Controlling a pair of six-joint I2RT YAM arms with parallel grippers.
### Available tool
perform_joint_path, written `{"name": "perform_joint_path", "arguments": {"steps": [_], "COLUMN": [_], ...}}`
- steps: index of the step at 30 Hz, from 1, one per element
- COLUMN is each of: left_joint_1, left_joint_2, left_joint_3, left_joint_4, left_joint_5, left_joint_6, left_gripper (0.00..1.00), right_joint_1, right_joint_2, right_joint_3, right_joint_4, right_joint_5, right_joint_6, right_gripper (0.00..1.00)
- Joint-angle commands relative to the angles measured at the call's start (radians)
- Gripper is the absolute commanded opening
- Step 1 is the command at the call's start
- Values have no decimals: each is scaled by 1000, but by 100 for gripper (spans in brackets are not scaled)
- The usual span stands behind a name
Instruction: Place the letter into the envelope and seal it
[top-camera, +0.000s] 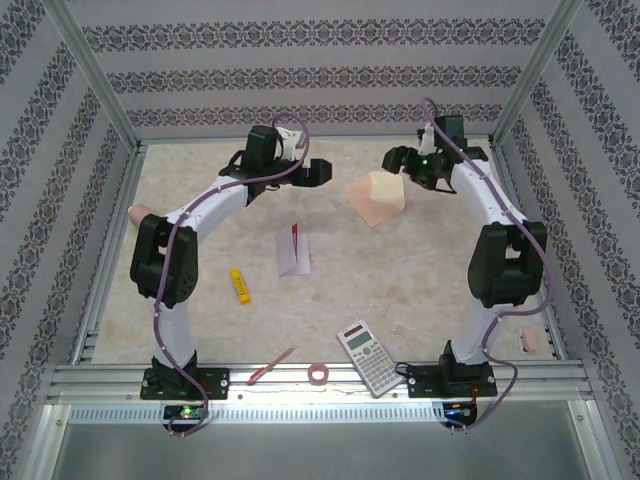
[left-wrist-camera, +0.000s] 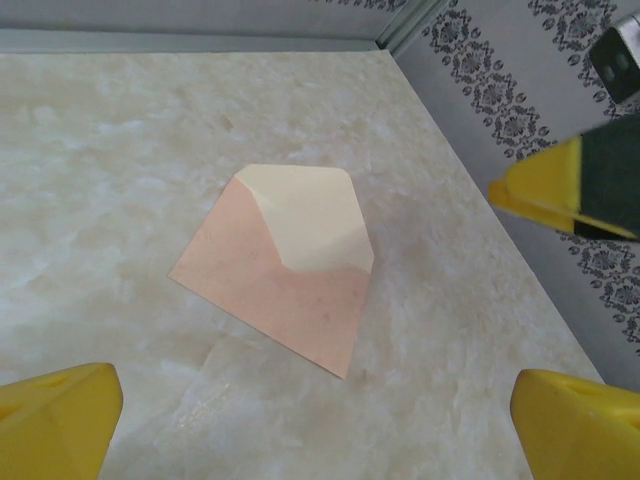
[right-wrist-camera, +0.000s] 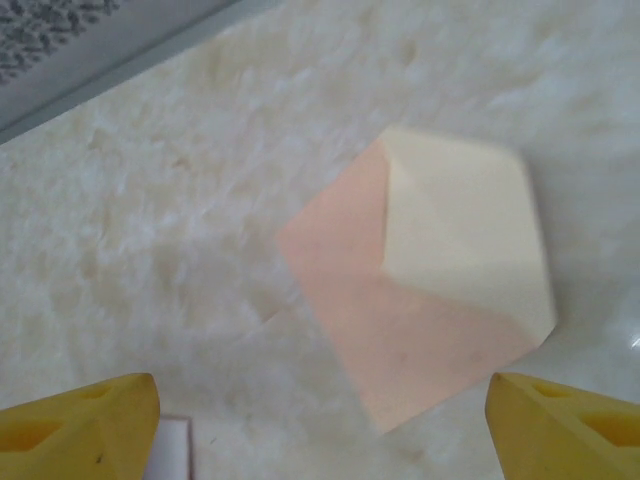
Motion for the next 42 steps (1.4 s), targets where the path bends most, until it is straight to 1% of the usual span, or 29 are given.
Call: {"name": "perform_joint_path", "arguments": {"steps": [1, 5, 9, 12, 17, 20, 22, 30, 34, 42], "left_joint_1": [1, 2, 2, 6, 13, 17, 19, 31, 36, 42], "left_joint_2": [-9, -16, -24, -30, -38, -38, -38, -38, -41, -42], "left_joint_3": [39, 42, 48, 44, 33, 28, 26, 10, 2, -9], "left_joint_4": [15, -22, -61, -77, -85, -85, -82, -63, -57, -47], "left_joint_5": [-17, -26, -36, -44, -52, -53, -51, -41, -37, -30], "left_joint_6": [-5, 19, 41, 50, 51, 47, 44, 27, 21, 14], "left_gripper": [100, 100, 100, 100, 100, 100, 100, 100, 100, 100], "right_joint_1": [-28, -61, -74, -81, -82, -83, -80, -78, -78, -81], "right_joint_2": [104, 206, 286, 341, 408, 441, 454, 471, 472, 484], "right_joint_3": [80, 160, 233, 284, 336, 359, 362, 349, 334, 329], "right_joint_4": [-49, -56, -74, -81, -90, -102, -104, -117, -111, -113], "right_joint_5": [21, 0, 8, -28, -73, -85, -108, -111, -124, -129], "right_joint_6": [-99, -142, -187, -205, -232, -236, -241, -235, -232, -231], "right_gripper": [83, 81, 80, 79, 76, 72, 69, 59, 50, 40]}}
